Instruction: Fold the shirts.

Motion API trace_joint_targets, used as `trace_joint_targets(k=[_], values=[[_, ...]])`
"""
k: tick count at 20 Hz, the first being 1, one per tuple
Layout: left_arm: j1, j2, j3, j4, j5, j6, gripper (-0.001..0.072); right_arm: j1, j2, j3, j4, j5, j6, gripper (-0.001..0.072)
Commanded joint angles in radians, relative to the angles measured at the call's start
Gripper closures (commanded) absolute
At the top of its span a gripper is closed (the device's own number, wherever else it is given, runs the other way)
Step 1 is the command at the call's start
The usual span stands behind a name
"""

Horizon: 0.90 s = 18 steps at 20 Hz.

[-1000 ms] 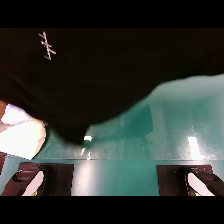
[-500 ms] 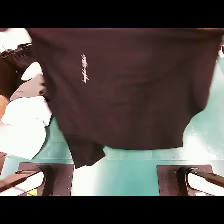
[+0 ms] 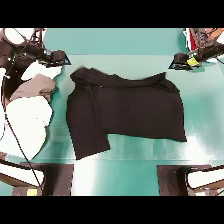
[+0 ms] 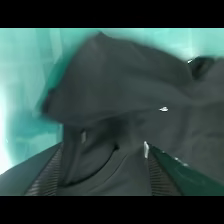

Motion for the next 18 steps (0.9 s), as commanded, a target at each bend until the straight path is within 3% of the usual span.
trace_joint_targets(k=[1,5,8,12,14,18], values=[[0.070,0.014,-0.021,0.032,-0.111,-0.027,0.0107,-0.037,-0.014,0.015,0.133,0.046,-0.060,0.0323],[0.104,0.204,-0.323,0.098,-0.103,0.006,0.0107,-0.090,0.157,-0.213,0.132,0.094,-0.091,0.0324],[0.103,0.357,-0.647,0.103,-0.037,0.007,0.0107,-0.129,0.307,-0.417,0.132,0.049,-0.101,0.0349],[0.103,0.473,-0.960,-0.019,0.075,0.032,0.0107,-0.162,0.447,-0.583,0.131,-0.011,-0.101,0.0349],[0.103,0.473,-1.035,-0.093,0.106,0.070,0.0107,-0.162,0.493,-0.632,0.132,-0.028,-0.101,0.0406],[0.103,0.473,-1.128,-0.188,0.176,0.106,0.0107,-0.162,0.549,-0.684,0.131,-0.028,-0.101,0.0406]])
